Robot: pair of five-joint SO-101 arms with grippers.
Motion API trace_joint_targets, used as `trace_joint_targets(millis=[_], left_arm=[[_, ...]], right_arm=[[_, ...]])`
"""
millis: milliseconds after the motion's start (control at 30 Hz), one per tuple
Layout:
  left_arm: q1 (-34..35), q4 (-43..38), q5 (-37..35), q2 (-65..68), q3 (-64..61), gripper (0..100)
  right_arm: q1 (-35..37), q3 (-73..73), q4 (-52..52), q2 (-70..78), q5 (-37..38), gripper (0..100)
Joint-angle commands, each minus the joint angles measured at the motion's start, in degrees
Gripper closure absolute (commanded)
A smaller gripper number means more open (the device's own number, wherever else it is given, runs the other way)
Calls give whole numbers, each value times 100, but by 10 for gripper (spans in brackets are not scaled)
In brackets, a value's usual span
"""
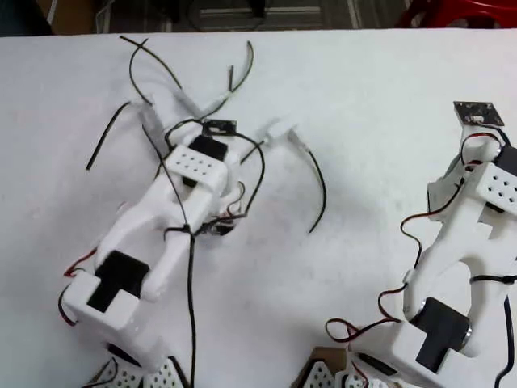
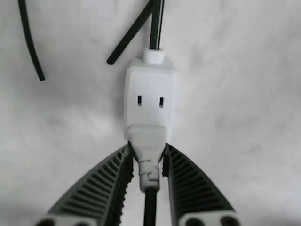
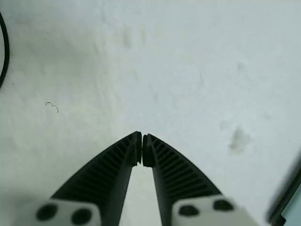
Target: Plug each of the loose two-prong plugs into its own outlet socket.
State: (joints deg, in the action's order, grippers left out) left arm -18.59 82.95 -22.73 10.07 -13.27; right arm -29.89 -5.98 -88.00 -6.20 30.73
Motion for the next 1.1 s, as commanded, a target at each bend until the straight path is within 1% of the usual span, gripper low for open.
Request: trace_joint_targets(millis=[0,133,300,367,467,633,700,767,900,967,1067], left_arm=[[-4,-9,167,40,53,976],[4,-299,167,391,-9,976],[13,-255,193,629,255,976],[48,-246,193,637,299,960],[215,-220,193,620,387,872],[479,765,185,664,1169,662],[567,949,167,690,1292,591],[593,949,167,699,1284,548],[593,888,167,848,1284,560],[593,686,167,1165,1284,581],[585,589,202,1710,1398,631]], right_arm=[[-40,35,48,-189,53,979],[-40,35,31,-189,53,979],[-66,26,13,-259,53,979],[-136,26,22,-418,53,979],[-198,18,31,-760,53,979],[-198,-202,48,-1305,53,979],[-145,-431,57,-1481,53,979],[-66,-677,198,-1640,53,979],[-48,-1108,470,-1965,53,979],[-48,-1231,514,-2123,53,979],[-48,-1319,514,-2343,53,979]])
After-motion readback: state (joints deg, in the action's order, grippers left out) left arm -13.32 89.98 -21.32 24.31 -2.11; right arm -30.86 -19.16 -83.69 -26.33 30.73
